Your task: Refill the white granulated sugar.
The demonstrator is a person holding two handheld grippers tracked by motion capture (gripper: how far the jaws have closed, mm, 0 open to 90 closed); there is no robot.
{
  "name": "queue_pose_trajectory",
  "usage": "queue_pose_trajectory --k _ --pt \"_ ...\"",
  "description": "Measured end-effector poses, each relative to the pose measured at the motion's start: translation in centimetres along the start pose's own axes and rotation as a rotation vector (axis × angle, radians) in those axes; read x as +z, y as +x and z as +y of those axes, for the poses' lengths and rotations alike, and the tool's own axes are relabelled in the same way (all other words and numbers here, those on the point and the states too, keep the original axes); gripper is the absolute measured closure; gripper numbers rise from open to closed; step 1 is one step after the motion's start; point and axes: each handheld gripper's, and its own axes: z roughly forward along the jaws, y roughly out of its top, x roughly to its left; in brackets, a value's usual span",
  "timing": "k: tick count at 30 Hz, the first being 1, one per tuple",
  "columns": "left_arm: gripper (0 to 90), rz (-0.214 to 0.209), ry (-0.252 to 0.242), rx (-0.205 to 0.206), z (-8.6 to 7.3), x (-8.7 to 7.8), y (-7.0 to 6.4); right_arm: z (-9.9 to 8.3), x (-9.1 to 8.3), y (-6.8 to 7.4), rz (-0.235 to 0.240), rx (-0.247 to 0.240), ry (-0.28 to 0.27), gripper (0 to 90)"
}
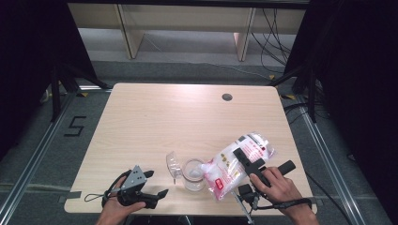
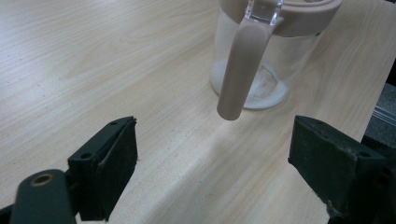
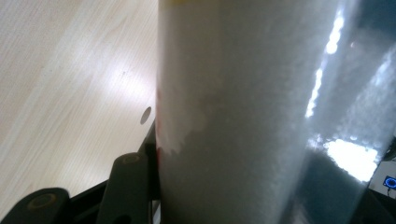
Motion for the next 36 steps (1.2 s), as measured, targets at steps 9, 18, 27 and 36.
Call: queue_pose_trajectory --k 9,18,27,36 --pt "15.1 -0.005 -0.007 -0.012 0.0 0.0 -0.1 0.0 0.0 0.1 0.002 0.01 0.004 53.6" --pt "15.1 -0.002 0.01 0.003 0.0 0.0 -0.1 0.1 -0.1 0.0 0.005 -0.008 0.012 54.2" --pt "15.1 -0.003 0.011 -0.021 -0.1 0.1 -0.2 0.2 -0.2 -0.2 -0.002 -0.024 0.012 54.7" --pt "15.1 -0.008 0.007 0.001 0.0 0.1 -0.1 0.2 0.1 -1.0 -0.01 -0.14 -0.047 55.1"
